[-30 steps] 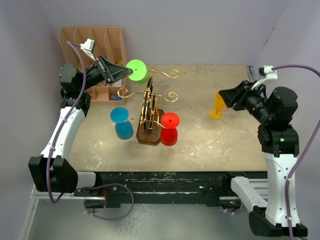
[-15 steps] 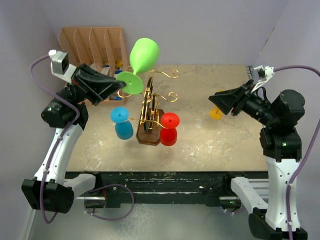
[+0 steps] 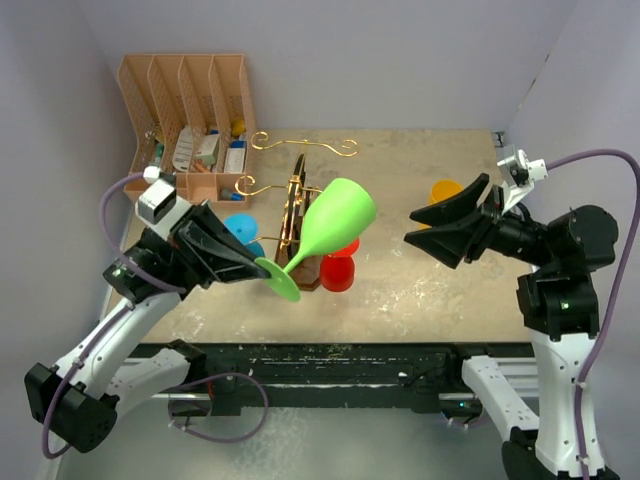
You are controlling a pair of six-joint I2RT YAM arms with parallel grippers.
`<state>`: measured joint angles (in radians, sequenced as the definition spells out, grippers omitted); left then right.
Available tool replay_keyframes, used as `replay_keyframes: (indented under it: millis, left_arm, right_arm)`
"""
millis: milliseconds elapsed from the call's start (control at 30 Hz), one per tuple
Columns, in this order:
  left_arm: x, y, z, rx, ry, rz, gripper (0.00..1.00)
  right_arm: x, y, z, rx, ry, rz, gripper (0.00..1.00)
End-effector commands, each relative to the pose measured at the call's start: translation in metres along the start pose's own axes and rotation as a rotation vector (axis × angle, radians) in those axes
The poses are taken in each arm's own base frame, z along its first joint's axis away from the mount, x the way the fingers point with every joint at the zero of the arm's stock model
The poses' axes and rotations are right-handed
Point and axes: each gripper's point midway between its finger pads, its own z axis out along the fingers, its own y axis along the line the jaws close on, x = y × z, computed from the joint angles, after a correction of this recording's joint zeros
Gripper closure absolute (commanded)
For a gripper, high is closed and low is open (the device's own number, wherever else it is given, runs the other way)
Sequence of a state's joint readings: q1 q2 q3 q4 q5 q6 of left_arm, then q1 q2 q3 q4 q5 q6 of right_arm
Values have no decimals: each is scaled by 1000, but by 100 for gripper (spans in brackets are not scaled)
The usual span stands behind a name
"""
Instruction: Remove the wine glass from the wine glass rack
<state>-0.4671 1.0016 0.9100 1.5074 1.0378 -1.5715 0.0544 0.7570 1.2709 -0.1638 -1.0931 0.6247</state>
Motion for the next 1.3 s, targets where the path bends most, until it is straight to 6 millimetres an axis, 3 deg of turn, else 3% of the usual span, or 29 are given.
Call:
replay_keyframes:
  millis: [0, 167, 400, 633, 933, 1167, 1267]
  left_arm:
    - [-6, -56, 3, 138, -69, 144, 100]
    - [-12, -75, 2, 165, -111, 126, 100]
    - [-13, -78, 2, 172, -126, 106, 100]
    - [-14, -71, 3, 169, -126, 89, 100]
    - [-19, -70, 7, 177, -125, 90, 100]
    - [-17, -62, 7, 165, -118, 78, 100]
    - [-16, -57, 7, 159, -120, 73, 100]
  right_arm:
    - [-6, 33, -3, -156, 13, -86, 41]
    - [-6, 69, -12, -285, -12, -146, 30]
    - [-21, 87, -12, -380, -54, -171, 28]
    - [-43, 75, 8, -434, -74, -160, 30]
    - [-43, 72, 38, -547, -50, -116, 33]
    - [-39, 90, 47, -665, -49, -94, 37]
    - [-37, 99, 45, -712, -49, -89, 44]
